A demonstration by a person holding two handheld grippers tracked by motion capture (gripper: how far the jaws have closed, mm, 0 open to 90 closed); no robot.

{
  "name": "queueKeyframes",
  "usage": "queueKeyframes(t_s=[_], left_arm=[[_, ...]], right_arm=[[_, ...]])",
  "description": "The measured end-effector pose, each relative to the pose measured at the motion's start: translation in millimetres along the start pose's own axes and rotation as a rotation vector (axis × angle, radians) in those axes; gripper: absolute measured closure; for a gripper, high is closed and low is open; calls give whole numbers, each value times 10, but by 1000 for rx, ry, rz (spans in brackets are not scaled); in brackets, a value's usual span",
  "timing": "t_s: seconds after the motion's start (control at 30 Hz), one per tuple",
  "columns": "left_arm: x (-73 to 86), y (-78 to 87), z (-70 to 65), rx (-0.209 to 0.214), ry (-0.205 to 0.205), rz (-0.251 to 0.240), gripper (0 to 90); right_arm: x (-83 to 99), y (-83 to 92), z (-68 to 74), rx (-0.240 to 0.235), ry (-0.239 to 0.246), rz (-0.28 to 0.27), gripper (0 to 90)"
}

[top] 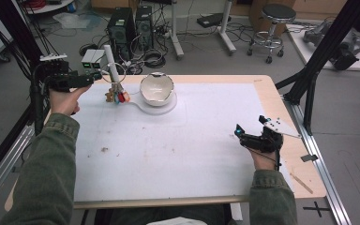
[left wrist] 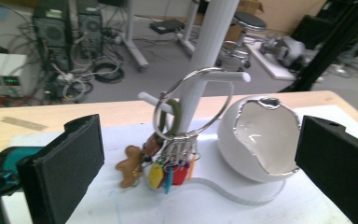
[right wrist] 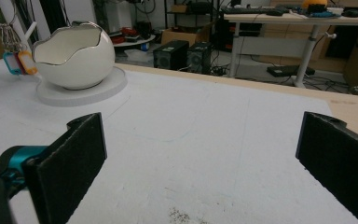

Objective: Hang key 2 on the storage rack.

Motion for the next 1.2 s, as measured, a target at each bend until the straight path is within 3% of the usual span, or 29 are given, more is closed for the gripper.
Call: queueKeyframes(t_s=[0.27,0.57,0.67,1.2], left_arm=[[44,107,-44,36,7,-31,16],[105,232,-122,41,-56,-40,16],[152,264,-86,24,-70,-34,16],[458,376,135,-1,-35,-34,16]], right_arm=[[0,2,0,3,-1,1,7],[1,1,2,2,0,1,7],[2,9,2,3,-4,3,7],[5,4,1,3,3,4,7]])
Point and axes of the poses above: each handheld gripper's, and its own axes: y roughly backward along the jaws, x roughly out of its underside, z roughly to its left, the point moved 10 cm from there along -y, roughly forward along the jaws, and after that the axes turned 9 degrees about y, right-handed, at the moved point
